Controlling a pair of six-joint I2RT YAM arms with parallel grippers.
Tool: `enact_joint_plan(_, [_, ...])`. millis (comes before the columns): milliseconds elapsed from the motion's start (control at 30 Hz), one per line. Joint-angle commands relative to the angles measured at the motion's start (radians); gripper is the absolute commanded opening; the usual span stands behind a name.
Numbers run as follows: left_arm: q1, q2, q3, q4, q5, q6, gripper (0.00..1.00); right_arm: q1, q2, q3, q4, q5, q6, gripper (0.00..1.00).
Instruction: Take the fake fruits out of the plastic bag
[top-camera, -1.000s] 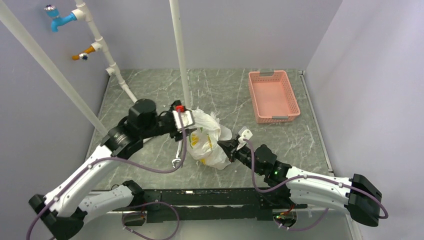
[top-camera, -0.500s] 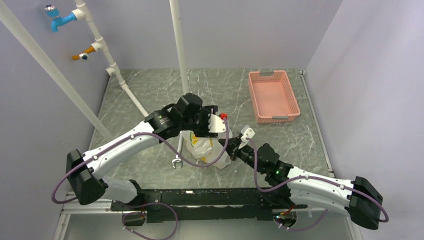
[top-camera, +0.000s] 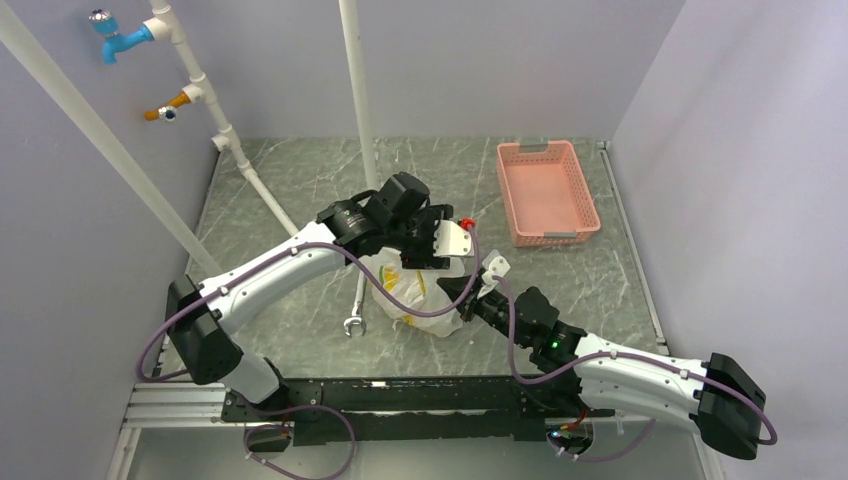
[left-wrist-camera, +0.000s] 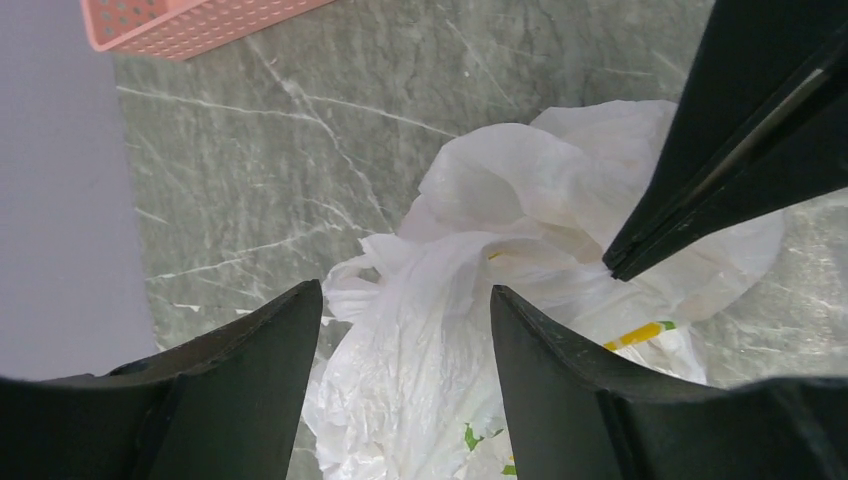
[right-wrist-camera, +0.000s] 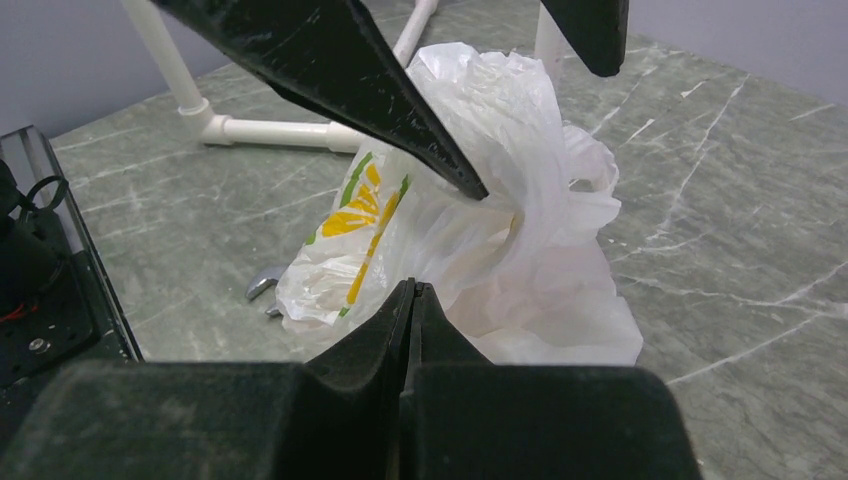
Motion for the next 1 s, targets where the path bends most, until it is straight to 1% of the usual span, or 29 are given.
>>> enact_joint_plan(0, [-0.001,0.039,0.065,-0.064,0.082,-0.030,0.69,-0.005,-0.008,0.002,0.072,-0.020,0.009,0.00])
enact_joint_plan(133, [0.020,0.077,0.108,-0.099,0.171,-0.066,0.71,-0.006,-0.010,0.000,0.075,-0.023,0.012,0.00])
enact_joint_plan(167, [0.021,0.092,0.116,-0.106,0.155,-0.066,0.71,-0.007,-0.010,0.000,0.074,-0.021,0.012,0.00])
enact_joint_plan(233, [0.019,0.120,0.122,-0.112,0.095,-0.058,0.65,-0.009,-0.015,-0.004,0.077,-0.021,0.013,0.00])
enact_joint_plan(333, [0.016,0.127,0.106,-0.094,0.069,-0.045,0.59,-0.010,-0.012,-0.004,0.074,-0.025,0.012,0.00])
enact_joint_plan(400, [0.017,0.109,0.087,-0.058,0.057,-0.045,0.52,-0.009,-0.015,-0.007,0.075,-0.025,0.013,0.00])
enact_joint_plan(433, [0.017,0.100,0.076,-0.044,0.052,-0.047,0.46,-0.009,-0.016,-0.010,0.077,-0.024,0.014,0.00])
enact_joint_plan(500, [0.016,0.086,0.059,-0.013,0.029,-0.052,0.29,-0.010,-0.017,-0.014,0.079,-0.023,0.015,0.00])
enact_joint_plan(600, [0.016,0.067,0.048,0.011,0.006,-0.061,0.16,-0.011,-0.005,-0.012,0.081,-0.028,0.014,0.00])
enact_joint_plan(767, [0.016,0.016,-0.001,0.055,0.020,-0.088,0.05,-0.010,0.004,-0.009,0.083,-0.030,0.016,0.00])
enact_joint_plan(833, [0.016,-0.009,-0.026,0.084,0.004,-0.119,0.00,-0.011,0.014,-0.003,0.077,-0.014,0.021,0.00])
enact_joint_plan(867, [0.016,-0.022,-0.039,0.100,-0.013,-0.135,0.00,-0.011,0.023,0.004,0.066,-0.002,0.026,0.00])
enact_joint_plan(967, [0.028,-0.115,-0.120,0.246,-0.094,-0.252,0.00,-0.011,0.037,0.015,0.048,0.035,0.039,0.00])
